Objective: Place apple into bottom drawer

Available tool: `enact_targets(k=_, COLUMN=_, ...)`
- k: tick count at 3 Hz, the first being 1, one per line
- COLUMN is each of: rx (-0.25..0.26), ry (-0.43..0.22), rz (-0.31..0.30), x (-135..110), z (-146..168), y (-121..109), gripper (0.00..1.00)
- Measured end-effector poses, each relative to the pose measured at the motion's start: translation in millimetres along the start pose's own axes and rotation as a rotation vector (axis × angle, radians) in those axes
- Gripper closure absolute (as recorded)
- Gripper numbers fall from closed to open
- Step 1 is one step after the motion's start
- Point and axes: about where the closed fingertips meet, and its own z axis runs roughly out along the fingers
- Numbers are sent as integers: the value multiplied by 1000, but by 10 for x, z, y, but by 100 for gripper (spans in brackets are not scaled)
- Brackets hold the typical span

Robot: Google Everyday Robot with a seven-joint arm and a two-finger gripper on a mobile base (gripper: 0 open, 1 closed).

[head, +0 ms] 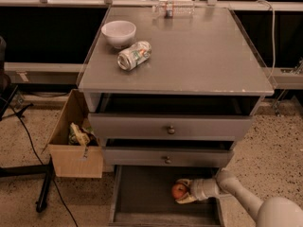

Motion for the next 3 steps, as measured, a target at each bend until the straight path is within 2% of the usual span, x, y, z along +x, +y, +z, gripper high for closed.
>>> enact_targets(k=3, rx=-33, ry=-10, rz=93, x=405, z=131, y=47, gripper=100)
